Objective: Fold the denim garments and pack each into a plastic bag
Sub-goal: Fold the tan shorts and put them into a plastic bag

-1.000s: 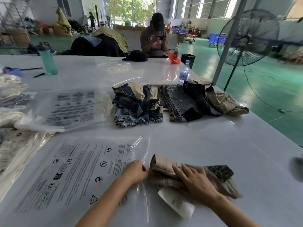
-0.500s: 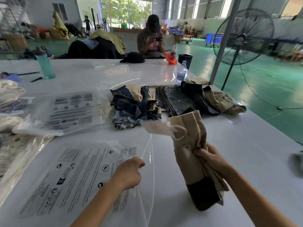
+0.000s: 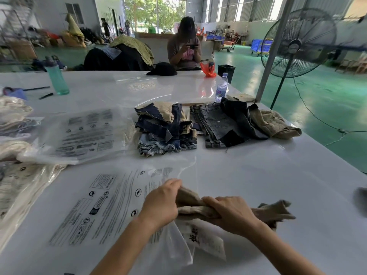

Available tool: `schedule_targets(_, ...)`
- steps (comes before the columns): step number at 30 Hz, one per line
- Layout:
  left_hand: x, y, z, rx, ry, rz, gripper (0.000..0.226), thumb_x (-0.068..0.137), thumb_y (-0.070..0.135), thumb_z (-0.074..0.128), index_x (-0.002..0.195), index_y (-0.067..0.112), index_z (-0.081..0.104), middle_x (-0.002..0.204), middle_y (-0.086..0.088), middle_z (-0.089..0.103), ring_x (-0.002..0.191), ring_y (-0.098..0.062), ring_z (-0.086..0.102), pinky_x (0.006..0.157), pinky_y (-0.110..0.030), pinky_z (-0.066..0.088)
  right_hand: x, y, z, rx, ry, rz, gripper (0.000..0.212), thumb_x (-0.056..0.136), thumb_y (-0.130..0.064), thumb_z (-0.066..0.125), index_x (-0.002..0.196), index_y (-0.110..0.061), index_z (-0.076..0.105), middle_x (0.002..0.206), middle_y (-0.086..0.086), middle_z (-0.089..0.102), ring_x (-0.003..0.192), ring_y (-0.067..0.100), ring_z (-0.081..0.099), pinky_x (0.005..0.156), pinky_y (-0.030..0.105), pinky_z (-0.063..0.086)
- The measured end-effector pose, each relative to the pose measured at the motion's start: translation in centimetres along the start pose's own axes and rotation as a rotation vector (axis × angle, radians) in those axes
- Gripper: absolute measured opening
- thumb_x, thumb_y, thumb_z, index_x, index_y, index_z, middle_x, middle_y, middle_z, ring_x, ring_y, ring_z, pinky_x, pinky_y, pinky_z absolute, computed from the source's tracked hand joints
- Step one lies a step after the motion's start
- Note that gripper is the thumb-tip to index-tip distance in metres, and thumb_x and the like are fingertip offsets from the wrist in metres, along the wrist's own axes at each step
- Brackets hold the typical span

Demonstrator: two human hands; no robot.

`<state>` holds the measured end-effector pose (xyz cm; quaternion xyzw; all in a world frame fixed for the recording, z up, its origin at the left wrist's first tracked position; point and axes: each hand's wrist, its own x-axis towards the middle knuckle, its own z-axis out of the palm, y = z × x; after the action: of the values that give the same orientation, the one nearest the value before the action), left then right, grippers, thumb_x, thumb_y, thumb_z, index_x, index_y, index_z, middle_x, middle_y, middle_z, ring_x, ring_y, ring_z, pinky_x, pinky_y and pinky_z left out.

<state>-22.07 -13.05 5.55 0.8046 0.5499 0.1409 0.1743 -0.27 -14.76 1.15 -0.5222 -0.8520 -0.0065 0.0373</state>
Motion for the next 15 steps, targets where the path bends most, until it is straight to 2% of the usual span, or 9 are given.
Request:
schedule_targets(2, 0.0, 1.3, -0.1, 0.031, -0.081, 0.031, 0.046, 0.077, -0.001, 0.047, 0.12, 0.015, 0.05, 0.124, 0.003, 0.053, 0.106, -0.019, 0.056, 0.089, -0.032, 0.048, 0.4, -1.5, -0.3, -0.014, 0.081, -0.056, 0.046, 0.083, -0.063, 0.044, 0.114, -0.031, 0.055, 0.086, -0.005, 0.069, 0.074, 0.022, 0.065, 0.054, 0.028, 0.035)
schedule_targets(3, -0.1, 1.9, -0.2, 0.036, -0.121, 0.042, 0.046, 0.076, -0.001, 0.047, 0.119, 0.014, 0.05, 0.123, 0.002, 0.053, 0.109, -0.022, 0.056, 0.091, -0.035, 0.048, 0.8, -2.2, -0.5, 0.026, 0.065, -0.039, 0.045, 0.079, -0.062, 0.045, 0.108, -0.03, 0.056, 0.085, -0.003, 0.069, 0.074, 0.023, 0.064, 0.054, 0.028, 0.033)
schedule_targets(5, -0.1, 3.3, -0.1, 0.044, -0.181, 0.073, 0.039, 0.074, -0.001, 0.046, 0.111, 0.012, 0.051, 0.12, -0.002, 0.054, 0.11, -0.025, 0.056, 0.089, -0.035, 0.048, 2.1, -3.1, -0.6, 0.126, 0.017, 0.034, 0.045, 0.075, -0.059, 0.046, 0.102, -0.024, 0.057, 0.09, 0.005, 0.069, 0.082, 0.03, 0.062, 0.06, 0.027, 0.03)
schedule_targets(7, -0.2, 4.5, -0.1, 0.06, -0.212, 0.081, 0.031, 0.073, 0.0, 0.047, 0.1, 0.014, 0.047, 0.114, -0.004, 0.055, 0.104, -0.027, 0.057, 0.078, -0.028, 0.044, 3.6, -3.5, -0.5, 0.185, -0.054, 0.081, 0.036, 0.082, -0.04, 0.053, 0.106, -0.013, 0.056, 0.101, 0.014, 0.066, 0.094, 0.037, 0.06, 0.066, 0.029, 0.032)
schedule_targets(10, 0.2, 4.9, 0.0, 0.128, -0.195, 0.015, 0.039, 0.076, 0.001, 0.05, 0.114, 0.01, 0.048, 0.121, -0.006, 0.052, 0.11, -0.029, 0.054, 0.08, -0.031, 0.042, 5.4, -4.5, 0.2, 0.278, -0.121, 0.115, 0.038, 0.09, -0.022, 0.051, 0.124, -0.004, 0.049, 0.12, 0.02, 0.058, 0.11, 0.037, 0.055, 0.082, 0.036, 0.04)
schedule_targets(12, 0.4, 4.7, 0.3, 0.165, -0.205, -0.02, 0.052, 0.077, 0.001, 0.05, 0.128, 0.009, 0.044, 0.131, -0.005, 0.048, 0.116, -0.029, 0.052, 0.091, -0.034, 0.045, 6.3, -5.5, 1.0, 0.266, -0.153, 0.129, 0.043, 0.095, -0.018, 0.046, 0.133, 0.001, 0.041, 0.131, 0.02, 0.051, 0.12, 0.035, 0.049, 0.093, 0.038, 0.035)
schedule_targets(15, 0.4, 3.9, 0.6, 0.207, -0.203, -0.054, 0.053, 0.077, 0.001, 0.049, 0.129, 0.01, 0.042, 0.134, -0.004, 0.046, 0.119, -0.028, 0.05, 0.094, -0.035, 0.043, 7.2, -6.6, 1.2, 0.32, -0.182, 0.078, 0.041, 0.095, -0.016, 0.046, 0.131, 0.002, 0.042, 0.132, 0.022, 0.047, 0.119, 0.035, 0.048, 0.093, 0.038, 0.035)
